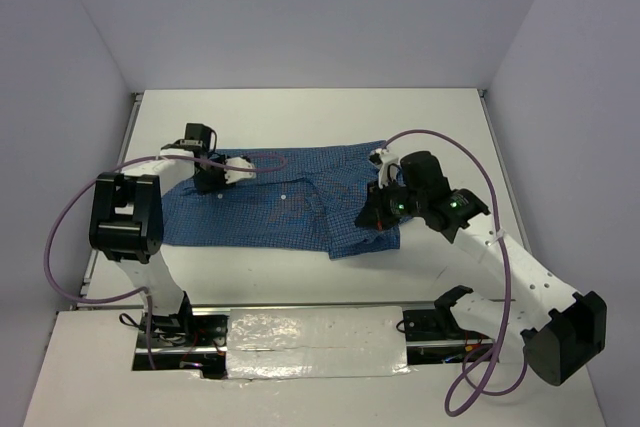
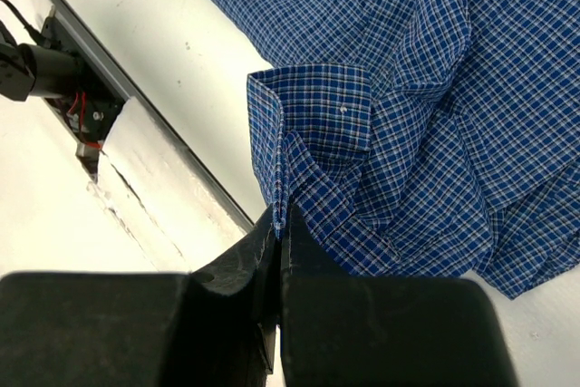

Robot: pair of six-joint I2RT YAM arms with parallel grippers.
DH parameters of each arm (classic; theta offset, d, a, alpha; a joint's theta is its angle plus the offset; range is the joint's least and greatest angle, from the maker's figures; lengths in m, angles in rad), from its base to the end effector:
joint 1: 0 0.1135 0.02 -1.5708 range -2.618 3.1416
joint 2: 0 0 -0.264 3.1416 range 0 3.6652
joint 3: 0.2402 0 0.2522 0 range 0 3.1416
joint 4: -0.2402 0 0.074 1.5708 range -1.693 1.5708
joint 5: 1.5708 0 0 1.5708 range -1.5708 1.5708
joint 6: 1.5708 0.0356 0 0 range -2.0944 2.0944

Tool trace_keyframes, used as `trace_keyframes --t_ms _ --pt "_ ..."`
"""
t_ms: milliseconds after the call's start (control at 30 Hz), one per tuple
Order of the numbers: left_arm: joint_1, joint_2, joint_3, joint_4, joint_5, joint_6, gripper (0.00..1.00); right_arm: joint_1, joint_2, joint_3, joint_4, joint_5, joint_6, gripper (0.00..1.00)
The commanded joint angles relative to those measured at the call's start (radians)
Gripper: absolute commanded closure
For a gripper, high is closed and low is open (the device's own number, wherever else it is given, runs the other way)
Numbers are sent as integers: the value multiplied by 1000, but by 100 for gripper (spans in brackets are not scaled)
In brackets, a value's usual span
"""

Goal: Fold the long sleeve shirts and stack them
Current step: Fold the shirt

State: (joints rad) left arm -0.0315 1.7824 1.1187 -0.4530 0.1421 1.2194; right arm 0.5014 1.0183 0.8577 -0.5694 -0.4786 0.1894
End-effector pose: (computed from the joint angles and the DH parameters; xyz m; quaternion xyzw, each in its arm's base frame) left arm 0.3530 -0.0162 0.1698 0.5820 0.7785 0.0683 0.2248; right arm 0.1776 0.1161 0.2879 -0.2334 0.8611 0.3378 0.2998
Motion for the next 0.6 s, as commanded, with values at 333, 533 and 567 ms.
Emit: trace_keyframes --t_ms 333,533,567 --pt "-2 40 20 76 -61 -45 56 5 -30 14 16 3 -4 100" --pt "-4 20 -45 147 -96 -20 56 5 -30 9 28 -9 -4 100" --pt "-4 20 -45 158 -104 -26 57 6 -27 9 29 -11 -2 100"
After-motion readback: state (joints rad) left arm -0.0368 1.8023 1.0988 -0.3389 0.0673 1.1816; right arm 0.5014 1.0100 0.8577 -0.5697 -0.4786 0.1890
